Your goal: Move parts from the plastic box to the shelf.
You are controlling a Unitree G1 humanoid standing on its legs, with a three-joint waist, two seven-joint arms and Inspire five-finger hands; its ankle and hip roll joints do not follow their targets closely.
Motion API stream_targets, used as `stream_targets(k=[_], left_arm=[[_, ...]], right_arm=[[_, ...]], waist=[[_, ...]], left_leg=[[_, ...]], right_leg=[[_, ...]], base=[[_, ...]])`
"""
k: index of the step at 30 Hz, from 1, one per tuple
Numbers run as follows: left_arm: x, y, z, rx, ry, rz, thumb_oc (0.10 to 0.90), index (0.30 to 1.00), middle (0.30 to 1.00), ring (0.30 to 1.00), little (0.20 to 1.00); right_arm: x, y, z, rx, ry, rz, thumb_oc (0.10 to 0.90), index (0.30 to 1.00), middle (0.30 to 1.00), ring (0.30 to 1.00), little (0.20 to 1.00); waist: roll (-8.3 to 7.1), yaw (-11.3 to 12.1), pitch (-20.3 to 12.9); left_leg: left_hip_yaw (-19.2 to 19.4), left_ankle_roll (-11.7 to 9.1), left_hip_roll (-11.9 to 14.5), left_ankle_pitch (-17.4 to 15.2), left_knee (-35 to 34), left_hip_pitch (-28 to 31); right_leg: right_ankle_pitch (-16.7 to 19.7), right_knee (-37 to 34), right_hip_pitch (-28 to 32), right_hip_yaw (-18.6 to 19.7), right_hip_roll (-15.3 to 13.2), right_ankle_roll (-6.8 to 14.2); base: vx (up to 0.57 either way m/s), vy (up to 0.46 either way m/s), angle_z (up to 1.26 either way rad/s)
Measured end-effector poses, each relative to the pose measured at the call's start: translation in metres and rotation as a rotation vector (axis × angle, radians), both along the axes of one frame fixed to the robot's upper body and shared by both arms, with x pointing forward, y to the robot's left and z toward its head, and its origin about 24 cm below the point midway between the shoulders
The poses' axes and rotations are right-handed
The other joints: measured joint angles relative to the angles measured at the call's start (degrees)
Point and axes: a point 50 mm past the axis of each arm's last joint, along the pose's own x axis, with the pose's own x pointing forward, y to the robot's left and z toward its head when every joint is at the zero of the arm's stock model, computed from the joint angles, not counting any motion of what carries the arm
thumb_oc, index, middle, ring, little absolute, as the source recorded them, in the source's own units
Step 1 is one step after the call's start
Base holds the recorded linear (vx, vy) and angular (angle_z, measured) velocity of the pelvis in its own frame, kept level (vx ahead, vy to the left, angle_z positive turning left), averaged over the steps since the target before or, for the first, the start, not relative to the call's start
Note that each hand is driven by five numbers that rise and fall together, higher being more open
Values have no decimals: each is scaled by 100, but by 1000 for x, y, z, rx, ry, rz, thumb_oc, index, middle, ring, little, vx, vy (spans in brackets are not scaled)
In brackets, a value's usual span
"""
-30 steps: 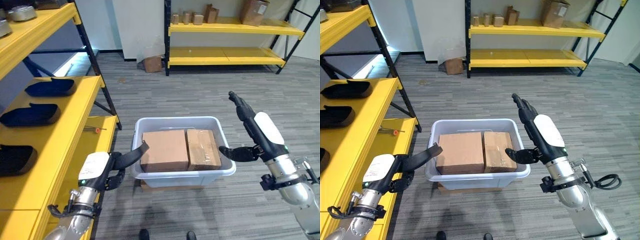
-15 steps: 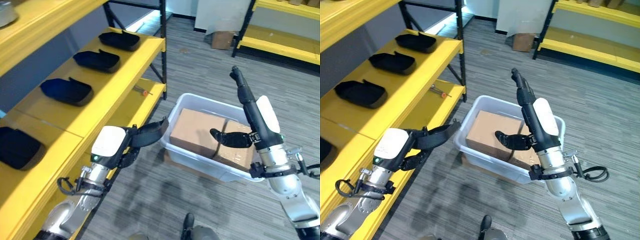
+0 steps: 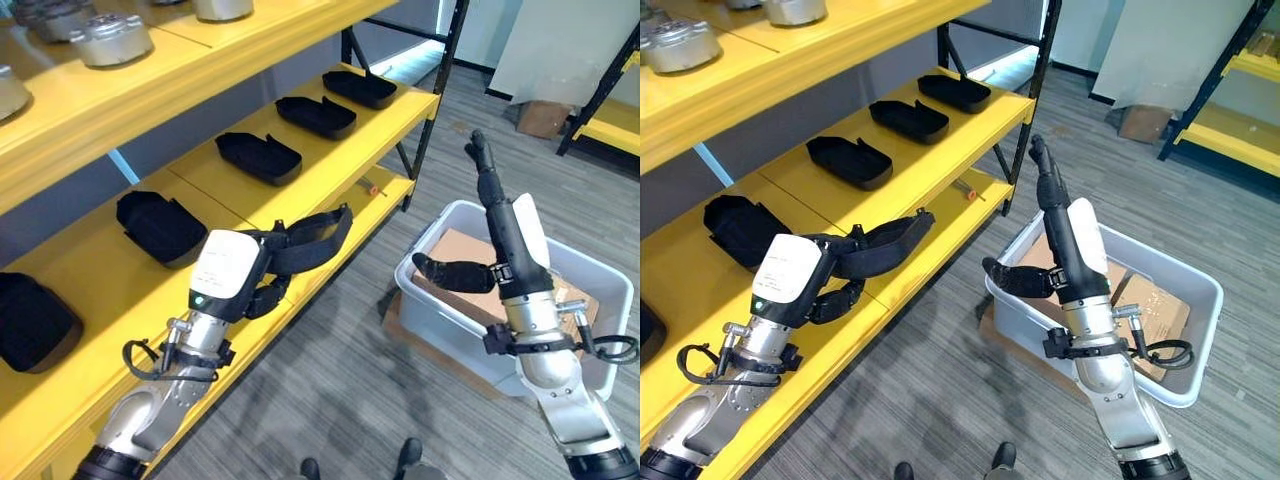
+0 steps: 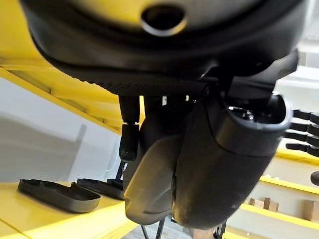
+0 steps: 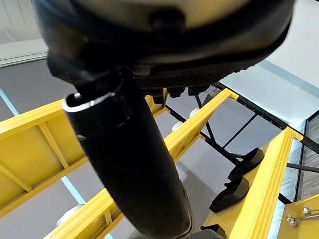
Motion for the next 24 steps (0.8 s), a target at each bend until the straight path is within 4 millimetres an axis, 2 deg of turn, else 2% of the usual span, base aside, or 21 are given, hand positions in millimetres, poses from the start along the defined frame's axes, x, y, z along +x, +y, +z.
stream_targets(k=[4, 5, 6, 7, 8, 9, 10, 11, 13, 18, 20, 24], left_arm=[[-2, -1, -4, 0, 16, -3, 400, 300, 300, 300, 300], [-2, -1, -6, -4, 18, -3, 400, 300, 300, 300, 300], [-2, -2, -7, 0, 24, -5, 400, 300, 300, 300, 300], [-3, 1, -9, 0, 27, 12, 400, 300, 300, 300, 300], [-3, 2, -10, -3, 31, 23, 400, 300, 300, 300, 300], [-3, 3, -11, -7, 36, 28, 400, 300, 300, 300, 300], [-3, 3, -11, -7, 36, 28, 400, 300, 300, 300, 300], [-4, 3, -11, -10, 35, 29, 400, 300, 300, 300, 300], [-4, 1, -11, -15, 35, 27, 400, 300, 300, 300, 300], [-4, -1, -8, -44, 17, 35, 400, 300, 300, 300, 300], [-9, -3, 4, -61, -40, 23, 400, 300, 300, 300, 300], [-12, -6, 14, -83, -109, 17, 400, 300, 300, 300, 300]], right_arm=[[0, 1, -2, -1, 5, -21, 900, 1000, 1000, 1000, 1000], [0, 0, -3, -3, 9, -29, 900, 1000, 1000, 1000, 1000], [-1, 0, -8, 1, 25, -36, 900, 1000, 1000, 1000, 1000], [-2, 2, -12, -4, 42, -24, 900, 1000, 1000, 1000, 1000], [-3, 3, -14, -7, 51, -17, 900, 1000, 1000, 1000, 1000], [-4, 3, -16, -10, 61, -13, 900, 1000, 1000, 1000, 1000], [-4, 3, -16, -14, 64, -13, 900, 1000, 1000, 1000, 1000], [-4, 3, -16, -17, 62, -12, 900, 1000, 1000, 1000, 1000], [-2, 0, -19, -32, 80, -15, 900, 1000, 1000, 1000, 1000], [-2, 0, -18, -35, 75, -12, 900, 1000, 1000, 1000, 1000], [-2, 0, -17, -34, 67, -8, 900, 1000, 1000, 1000, 1000], [-2, 0, -17, -33, 67, -6, 900, 1000, 1000, 1000, 1000]], waist=[[-32, -11, -17], [-12, -83, -23], [12, -243, -50], [-22, -216, -55], [-24, -250, -57], [-69, -289, -89], [-152, -305, -141], [-220, -254, -185], [-171, -263, -202], [-197, -241, -227], [-205, -169, -299], [-180, -121, -310]], left_leg=[[-19, 210, -220, -119, 169, -35], [-149, 259, -219, -148, 335, -137], [-314, 310, -220, -145, 449, -173], [-391, 361, -111, -54, 392, -182], [-495, 345, -23, -13, 384, -200], [-626, 318, 1, 43, 376, -243], [-694, 298, -36, 54, 384, -297], [-731, 284, -119, 49, 399, -352], [-903, 194, -121, 170, 288, -416], [-914, 96, 5, 287, 103, -409], [-850, 34, 63, 461, -179, -413], [-960, -13, 71, 512, -210, -413]], right_leg=[[43, 227, 3, 61, -286, 46], [43, 427, -56, 382, -314, 48], [92, 688, -195, 1005, -273, -26], [-548, 1219, -514, 1662, 186, 44], [-988, 1551, -554, 1964, 682, 33], [-1161, 1643, -518, 2080, 1161, -68], [-1214, 1536, -488, 2096, 1464, -152], [-1255, 1316, -423, 2146, 1571, -440], [-1059, 836, -255, 2144, 1673, -579], [-678, 40, 38, 2147, 1821, -576], [-347, -505, 147, 2195, 1849, -586], [-280, -705, 308, 2071, 1871, -617]], base=[[-33, 196, 11], [-36, 94, 56], [-54, 144, 62], [-62, 137, 63], [-51, 79, 56], [-26, 34, 64], [-8, -19, 50], [-73, -54, 39], [-68, -64, 26], [-19, -72, -3], [-46, -82, -10], [-31, -52, 16]])
